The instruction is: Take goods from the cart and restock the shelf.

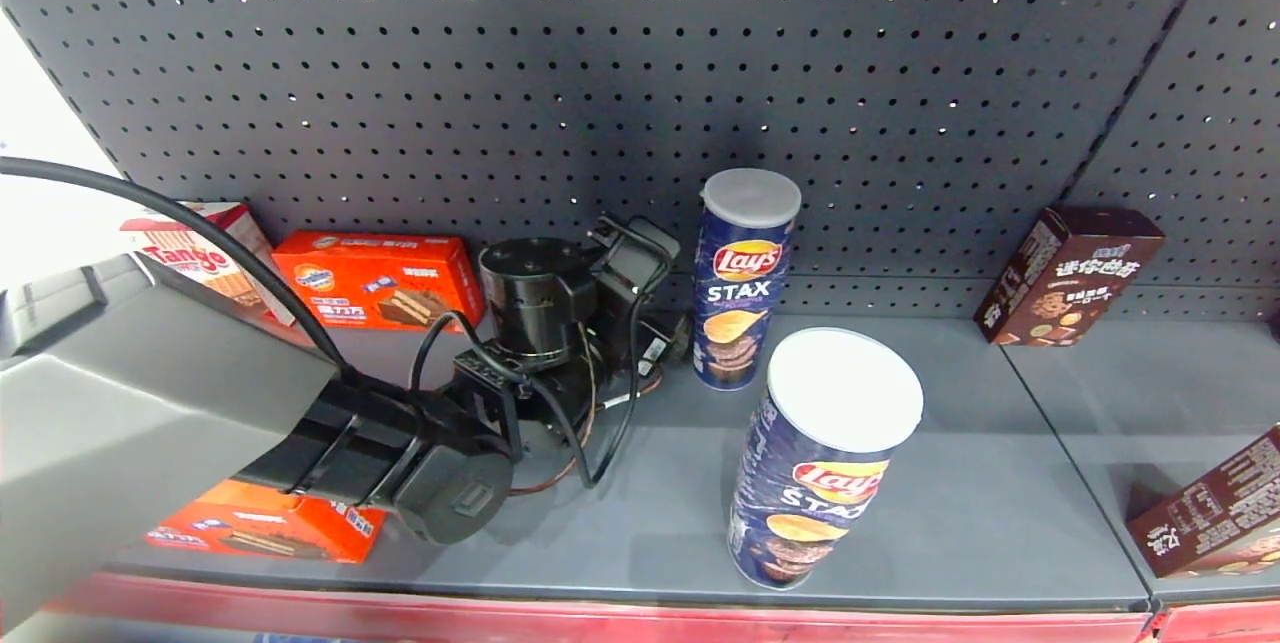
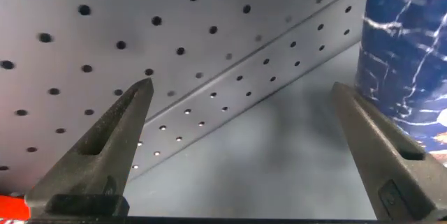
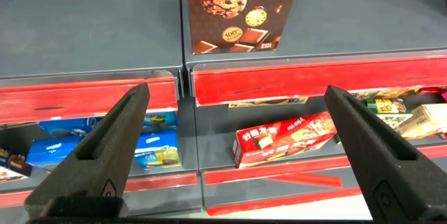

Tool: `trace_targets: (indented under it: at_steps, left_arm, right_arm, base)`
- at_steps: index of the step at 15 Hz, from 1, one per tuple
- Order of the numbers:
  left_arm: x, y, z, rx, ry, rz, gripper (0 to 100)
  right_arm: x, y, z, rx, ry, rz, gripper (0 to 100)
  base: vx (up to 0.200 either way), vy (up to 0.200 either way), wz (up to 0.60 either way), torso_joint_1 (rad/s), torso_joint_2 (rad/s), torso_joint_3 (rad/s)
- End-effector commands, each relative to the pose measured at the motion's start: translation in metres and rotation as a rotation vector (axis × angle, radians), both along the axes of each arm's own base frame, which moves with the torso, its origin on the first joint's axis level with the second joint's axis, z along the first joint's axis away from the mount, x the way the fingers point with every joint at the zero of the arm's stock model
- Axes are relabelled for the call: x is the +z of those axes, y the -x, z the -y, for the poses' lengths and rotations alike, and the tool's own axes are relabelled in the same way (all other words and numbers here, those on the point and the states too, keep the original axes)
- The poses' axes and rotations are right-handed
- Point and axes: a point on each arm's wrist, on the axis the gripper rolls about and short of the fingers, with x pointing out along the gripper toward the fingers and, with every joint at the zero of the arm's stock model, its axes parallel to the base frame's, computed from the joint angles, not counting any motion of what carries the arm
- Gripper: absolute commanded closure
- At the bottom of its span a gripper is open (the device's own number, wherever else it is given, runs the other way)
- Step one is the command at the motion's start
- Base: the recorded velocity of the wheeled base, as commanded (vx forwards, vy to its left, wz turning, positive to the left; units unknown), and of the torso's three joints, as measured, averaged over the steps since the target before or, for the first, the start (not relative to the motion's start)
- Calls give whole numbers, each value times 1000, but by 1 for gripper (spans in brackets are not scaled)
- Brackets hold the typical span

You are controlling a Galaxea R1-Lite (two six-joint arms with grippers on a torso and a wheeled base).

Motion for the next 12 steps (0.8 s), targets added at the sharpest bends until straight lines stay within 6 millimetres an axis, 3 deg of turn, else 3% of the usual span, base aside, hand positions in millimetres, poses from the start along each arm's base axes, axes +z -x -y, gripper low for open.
trace_targets:
  at_steps: [1,3,5,7,10,12]
  left_arm:
    - [-3,-1,2,-2,-3,-4,0]
    - [-2,0,0,3,1,-3,0]
    - [22,8,-13,35,37,44,0]
    - [62,39,-30,42,88,110,0]
    - [89,78,-50,33,129,161,0]
    - [101,88,-57,33,154,192,0]
  right_arm:
    - [0,0,0,0,0,-1,0]
    - [0,0,0,0,0,-1,0]
    - [0,0,0,0,0,-1,0]
    - [0,0,0,0,0,-1,0]
    - [0,0,0,0,0,-1,0]
    - [0,0,0,0,0,-1,0]
  base:
    - [0,0,0,0,0,0]
    - [0,0,0,0,0,0]
    - [0,0,0,0,0,0]
    - [0,0,0,0,0,0]
    - [0,0,0,0,0,0]
    - [0,0,0,0,0,0]
